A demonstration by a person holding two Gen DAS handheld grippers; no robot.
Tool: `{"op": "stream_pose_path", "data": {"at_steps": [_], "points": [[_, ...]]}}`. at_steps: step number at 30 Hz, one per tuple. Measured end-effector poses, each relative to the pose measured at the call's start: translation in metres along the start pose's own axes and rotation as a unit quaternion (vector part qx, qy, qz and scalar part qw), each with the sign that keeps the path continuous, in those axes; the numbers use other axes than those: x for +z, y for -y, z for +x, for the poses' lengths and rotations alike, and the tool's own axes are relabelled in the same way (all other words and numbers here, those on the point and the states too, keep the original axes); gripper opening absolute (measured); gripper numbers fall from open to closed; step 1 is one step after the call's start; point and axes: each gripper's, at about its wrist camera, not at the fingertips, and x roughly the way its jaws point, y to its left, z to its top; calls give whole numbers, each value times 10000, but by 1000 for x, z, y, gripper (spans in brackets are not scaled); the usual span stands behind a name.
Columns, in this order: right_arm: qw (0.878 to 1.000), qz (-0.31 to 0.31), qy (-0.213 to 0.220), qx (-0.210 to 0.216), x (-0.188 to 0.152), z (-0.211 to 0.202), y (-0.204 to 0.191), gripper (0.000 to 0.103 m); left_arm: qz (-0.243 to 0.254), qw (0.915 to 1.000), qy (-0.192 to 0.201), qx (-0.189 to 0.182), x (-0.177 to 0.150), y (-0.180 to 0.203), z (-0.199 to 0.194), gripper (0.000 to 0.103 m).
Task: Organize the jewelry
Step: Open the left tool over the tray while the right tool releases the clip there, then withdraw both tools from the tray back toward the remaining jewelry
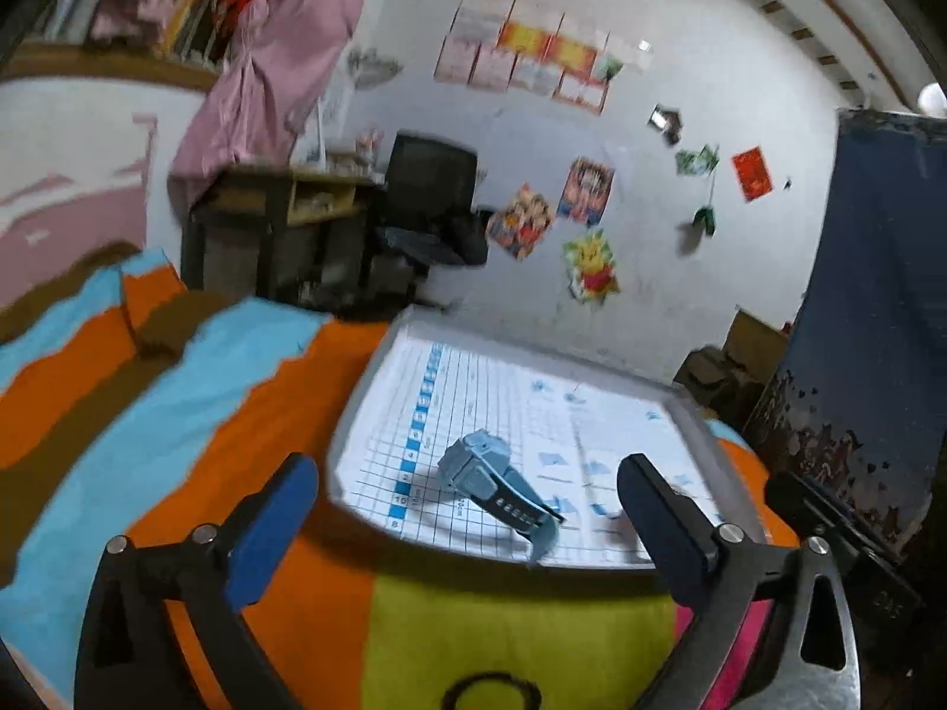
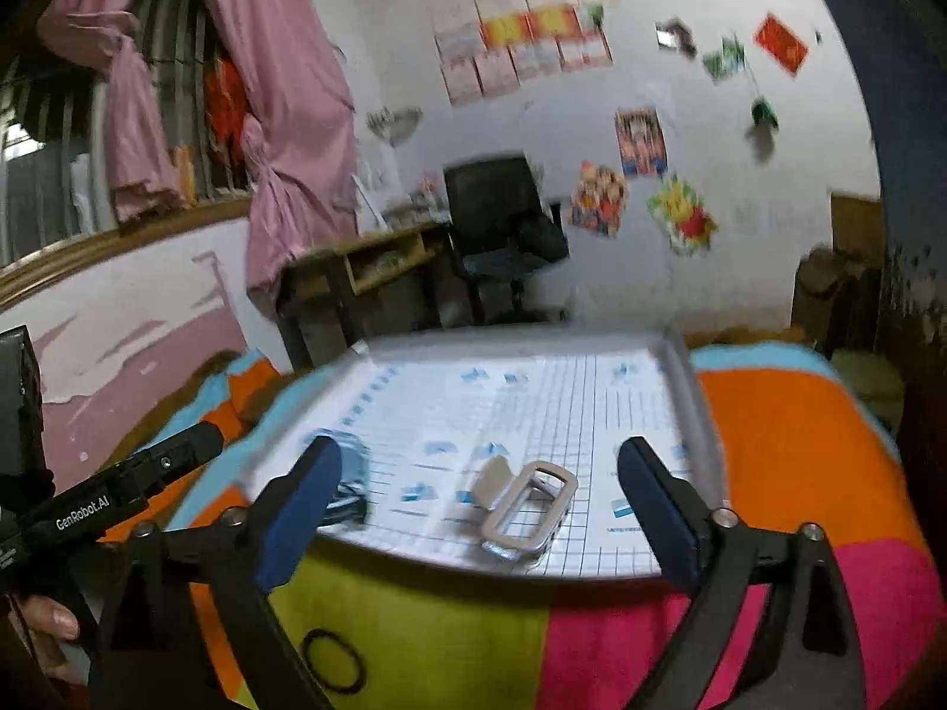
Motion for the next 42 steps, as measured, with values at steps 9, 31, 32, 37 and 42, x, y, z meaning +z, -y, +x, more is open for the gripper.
{"op": "stream_pose_path", "data": {"at_steps": [9,31,32,37,42], "points": [[9962,-411,763,50,-10,-135,-35,102,370,9969,687,65,-19,4,-126,103],[9945,-895,525,153,-106,-283,-48,102,446,9978,358,349,-148,-7,-269,103],[9948,-883,486,132,-109,-284,-46,102,478,9979,280,346,-151,-7,-268,103],[9970,-731,262,77,-126,-277,-38,102,533,9979,-3,356,-161,-7,-260,103],[9983,-557,166,11,-135,-264,-28,102,458,9979,-210,404,-163,-9,-246,103]]}}
